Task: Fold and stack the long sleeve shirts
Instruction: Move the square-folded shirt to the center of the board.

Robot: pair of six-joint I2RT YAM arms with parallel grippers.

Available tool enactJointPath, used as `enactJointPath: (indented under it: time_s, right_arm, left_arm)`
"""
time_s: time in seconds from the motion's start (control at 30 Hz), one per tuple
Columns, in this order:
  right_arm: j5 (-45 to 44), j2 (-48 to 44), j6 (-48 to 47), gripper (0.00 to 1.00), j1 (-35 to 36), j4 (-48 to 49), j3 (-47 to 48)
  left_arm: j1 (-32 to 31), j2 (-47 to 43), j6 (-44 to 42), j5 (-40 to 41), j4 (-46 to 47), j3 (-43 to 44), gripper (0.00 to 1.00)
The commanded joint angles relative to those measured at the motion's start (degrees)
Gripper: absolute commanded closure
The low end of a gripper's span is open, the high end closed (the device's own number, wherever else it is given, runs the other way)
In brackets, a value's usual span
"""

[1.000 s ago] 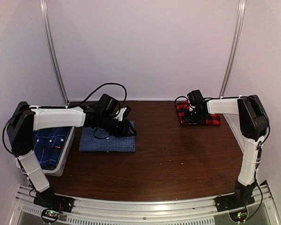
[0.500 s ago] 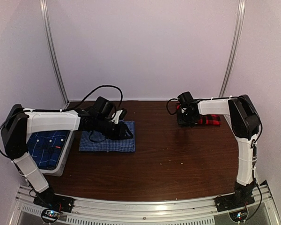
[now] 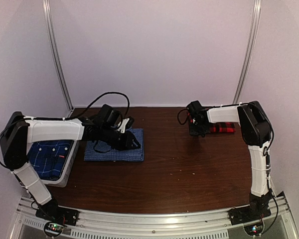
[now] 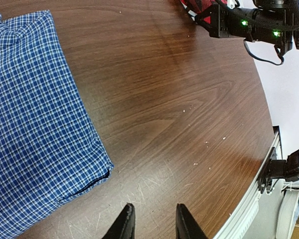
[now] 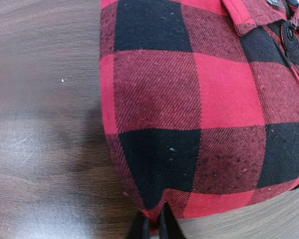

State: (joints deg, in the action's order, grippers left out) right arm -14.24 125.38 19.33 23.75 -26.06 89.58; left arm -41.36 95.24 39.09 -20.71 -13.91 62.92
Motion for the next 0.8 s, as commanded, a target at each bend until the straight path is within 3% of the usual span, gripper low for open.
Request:
enactJointPath:
  time_s: [0.0,0.37,0.6,0.77]
  right_arm:
    - [0.01,-1.75,-0.25,0.99,1.73,-4.12,-0.1]
    - [16.24,-12.87,8.87,1.0,12.89,-1.77,-15.67]
    - [26.69,-18.22,21.32,1.0,21.26,9.1,-23.36]
    - [28.13,-17.55,26.9,1.0,24.47,15.3,-24.1]
  left_arm:
    - [-0.13,-2.88,-0.86,0.31,2.16,-1.16,0.71]
    - [0.53,-6.56,-0.6,0.58,4.35,-4.22,0.71]
    - [0.76,-8.26,-0.32,1.23,4.96,-5.62,0.71]
    - [0.85,-8.66,0.52,1.17,5.87,-6.75,0.71]
